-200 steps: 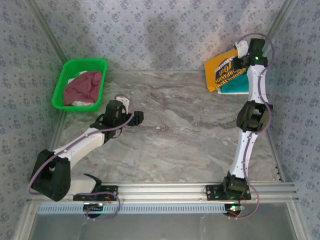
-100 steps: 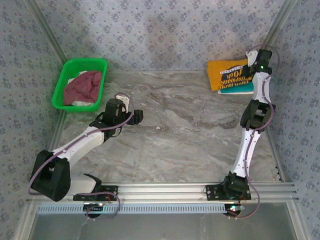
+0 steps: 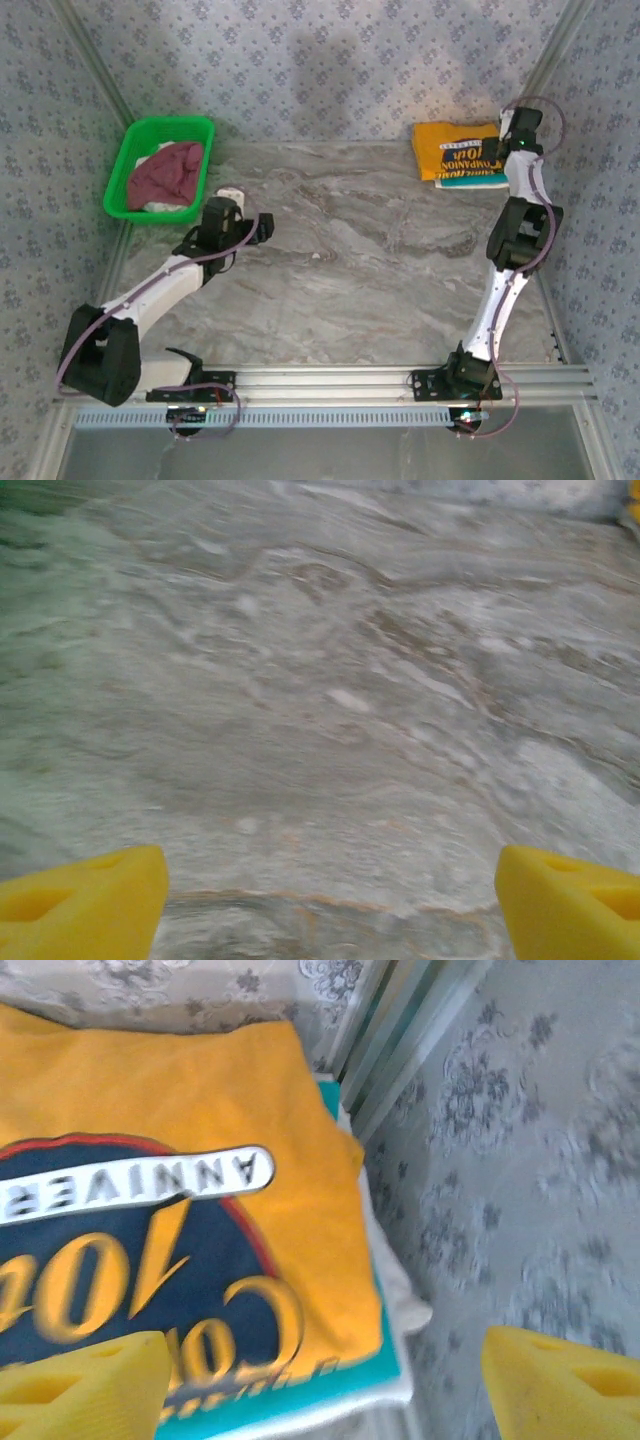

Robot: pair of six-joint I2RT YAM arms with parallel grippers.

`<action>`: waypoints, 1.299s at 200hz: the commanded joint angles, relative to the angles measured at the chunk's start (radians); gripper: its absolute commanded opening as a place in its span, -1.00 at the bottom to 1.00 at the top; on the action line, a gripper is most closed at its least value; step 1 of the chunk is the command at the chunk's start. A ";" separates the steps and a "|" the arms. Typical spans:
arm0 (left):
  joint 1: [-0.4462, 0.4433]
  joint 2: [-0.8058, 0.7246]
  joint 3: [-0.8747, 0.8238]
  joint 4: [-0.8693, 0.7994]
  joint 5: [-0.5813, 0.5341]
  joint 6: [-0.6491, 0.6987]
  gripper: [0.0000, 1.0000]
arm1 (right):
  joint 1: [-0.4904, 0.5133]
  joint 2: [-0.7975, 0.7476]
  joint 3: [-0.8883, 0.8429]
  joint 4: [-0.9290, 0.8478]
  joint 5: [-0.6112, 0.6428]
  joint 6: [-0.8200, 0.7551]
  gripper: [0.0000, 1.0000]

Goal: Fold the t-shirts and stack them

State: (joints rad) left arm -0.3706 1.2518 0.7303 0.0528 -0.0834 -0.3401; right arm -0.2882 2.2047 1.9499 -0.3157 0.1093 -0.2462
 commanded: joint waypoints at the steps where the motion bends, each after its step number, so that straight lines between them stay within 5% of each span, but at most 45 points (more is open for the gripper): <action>1: 0.078 -0.091 -0.080 0.149 -0.057 -0.039 0.90 | 0.064 -0.200 -0.202 0.133 0.030 0.166 0.67; 27: 0.162 -0.158 -0.155 0.232 -0.115 -0.001 0.99 | 0.161 -0.375 -0.427 0.131 0.109 0.243 0.68; 67: 0.216 -0.231 -0.293 0.365 -0.231 0.155 0.99 | 0.409 -0.611 -0.854 0.325 0.325 0.124 0.74; 122: 0.226 -0.125 -0.463 0.667 -0.302 0.308 0.99 | 0.584 -0.781 -1.238 0.501 0.436 0.185 0.76; 183: 0.233 0.069 -0.446 0.808 -0.199 0.390 0.99 | 0.461 -0.850 -1.508 0.832 0.236 0.265 0.77; 234: 0.304 0.237 -0.453 0.979 -0.122 0.356 0.99 | 0.408 -0.807 -1.526 0.971 0.206 0.181 0.73; 260: 0.308 0.265 -0.482 1.047 -0.071 0.368 0.99 | 0.353 -0.729 -1.648 1.279 0.126 0.178 0.77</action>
State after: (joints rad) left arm -0.0689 1.5116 0.2638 0.9802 -0.2256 0.0158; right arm 0.1139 1.4063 0.3882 0.6964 0.3164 -0.0463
